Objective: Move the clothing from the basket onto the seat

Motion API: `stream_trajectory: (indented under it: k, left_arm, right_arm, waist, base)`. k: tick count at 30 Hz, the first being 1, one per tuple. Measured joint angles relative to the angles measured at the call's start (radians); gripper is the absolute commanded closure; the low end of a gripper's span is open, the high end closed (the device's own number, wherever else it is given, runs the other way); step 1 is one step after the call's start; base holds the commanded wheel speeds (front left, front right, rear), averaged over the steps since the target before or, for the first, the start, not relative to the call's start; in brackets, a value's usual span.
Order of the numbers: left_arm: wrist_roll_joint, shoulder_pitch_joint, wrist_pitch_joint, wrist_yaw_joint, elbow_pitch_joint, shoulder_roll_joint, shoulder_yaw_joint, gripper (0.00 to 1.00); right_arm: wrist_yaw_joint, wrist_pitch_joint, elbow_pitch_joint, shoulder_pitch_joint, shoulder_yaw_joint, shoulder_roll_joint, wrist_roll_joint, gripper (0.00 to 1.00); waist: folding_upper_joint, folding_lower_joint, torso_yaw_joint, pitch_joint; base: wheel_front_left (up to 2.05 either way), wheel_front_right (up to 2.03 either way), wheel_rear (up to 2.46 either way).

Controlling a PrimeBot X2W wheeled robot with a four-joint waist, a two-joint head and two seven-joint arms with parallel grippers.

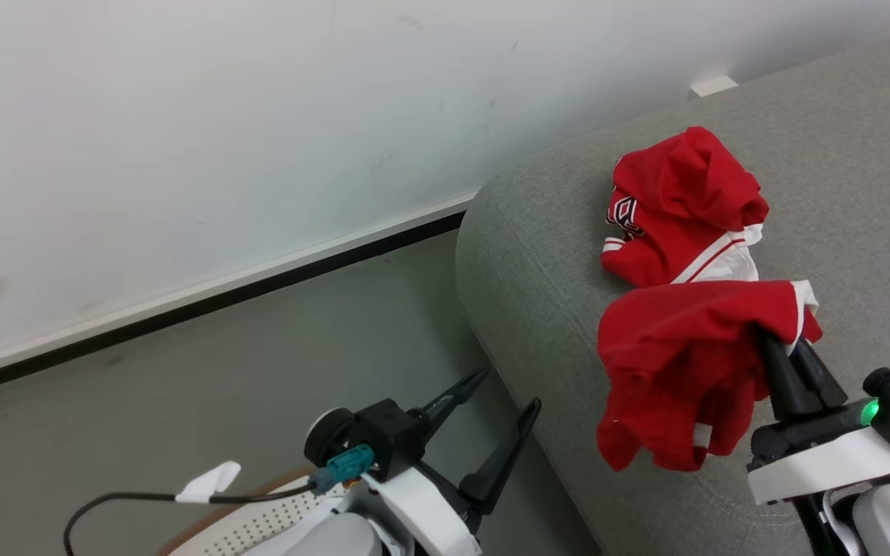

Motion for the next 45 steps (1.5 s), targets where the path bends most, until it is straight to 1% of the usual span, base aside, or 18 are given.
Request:
stream_trajectory:
  k: [4, 8, 13, 18, 20, 24, 29, 32, 36, 40, 43, 45]
  left_arm:
    - [0.009, 0.01, 0.0, -0.009, 0.001, -0.003, 0.009, 0.0]
    - [0.019, 0.008, 0.0, -0.015, -0.001, 0.01, 0.015, 0.0]
    - [0.026, -0.013, 0.008, -0.022, -0.017, 0.053, 0.02, 0.0]
    - [0.035, -0.041, 0.031, -0.028, -0.052, 0.098, 0.023, 0.0]
    - [0.035, -0.052, 0.037, -0.031, -0.066, 0.114, 0.026, 0.0]
    - [0.036, -0.066, 0.051, -0.031, -0.093, 0.138, 0.031, 0.0]
    - [0.058, -0.096, 0.067, -0.035, -0.132, 0.166, 0.032, 0.0]
    - [0.062, -0.116, 0.077, -0.035, -0.157, 0.176, 0.034, 0.0]
    - [0.067, -0.135, 0.08, -0.035, -0.178, 0.186, 0.038, 0.0]
    - [0.068, -0.138, 0.079, -0.035, -0.181, 0.196, 0.039, 0.0]
    - [0.068, -0.142, 0.078, -0.035, -0.181, 0.199, 0.044, 0.0]
    - [0.068, -0.147, 0.076, -0.034, -0.18, 0.204, 0.046, 0.0]
  right_arm:
    - [0.0, 0.014, -0.002, -0.037, -0.035, -0.025, -0.009, 1.0]
    - [0.0, 0.036, -0.003, -0.098, -0.091, -0.066, -0.012, 1.0]
    - [0.0, 0.076, 0.003, -0.21, -0.151, -0.119, -0.001, 1.0]
    - [0.0, 0.11, 0.024, -0.356, -0.242, -0.2, 0.006, 1.0]
    - [0.0, 0.119, 0.04, -0.408, -0.274, -0.243, -0.02, 1.0]
    - [0.0, 0.128, 0.089, -0.506, -0.325, -0.271, -0.045, 1.0]
    - [0.0, 0.165, 0.189, -0.602, -0.39, -0.281, -0.089, 1.0]
    - [0.0, 0.186, 0.262, -0.649, -0.417, -0.298, -0.136, 1.0]
    - [0.0, 0.262, 0.392, -0.68, -0.426, -0.324, -0.21, 1.0]
    - [0.0, 0.305, 0.523, -0.685, -0.476, -0.322, -0.251, 1.0]
    - [0.0, 0.342, 0.604, -0.683, -0.487, -0.318, -0.266, 1.0]
    - [0.0, 0.362, 0.646, -0.68, -0.484, -0.303, -0.273, 1.0]
  waist:
    - [0.0, -0.0001, 0.013, 0.016]
    - [0.0, 0.0, 0.033, 0.051]
    - [0.0, 0.0, 0.06, 0.121]
    - [0.0, 0.0001, 0.091, 0.208]
    - [0.0, 0.0001, 0.105, 0.243]
    - [0.0, 0.0002, 0.134, 0.31]
    - [0.0, 0.0002, 0.169, 0.391]
    - [-0.0001, 0.0002, 0.189, 0.44]
    - [0.0, 0.0002, 0.214, 0.504]
    - [-0.0001, 0.0002, 0.236, 0.553]
    - [0.0, 0.0002, 0.253, 0.572]
    - [-0.0001, 0.0001, 0.259, 0.58]
  base:
    - [0.0, 0.0, 0.0]
    - [0.0, 0.0, 0.0]
    - [0.0, 0.0, 0.0]
    - [0.0, 0.0, 0.0]
    - [0.0, 0.0, 0.0]
    - [0.0, 0.0, 0.0]
    - [0.0, 0.0, 0.0]
    - [0.0, 0.0, 0.0]
    - [0.0, 0.0, 0.0]
    - [0.0, 0.0, 0.0]
    - [0.0, 0.0, 0.0]
    - [0.0, 0.0, 0.0]
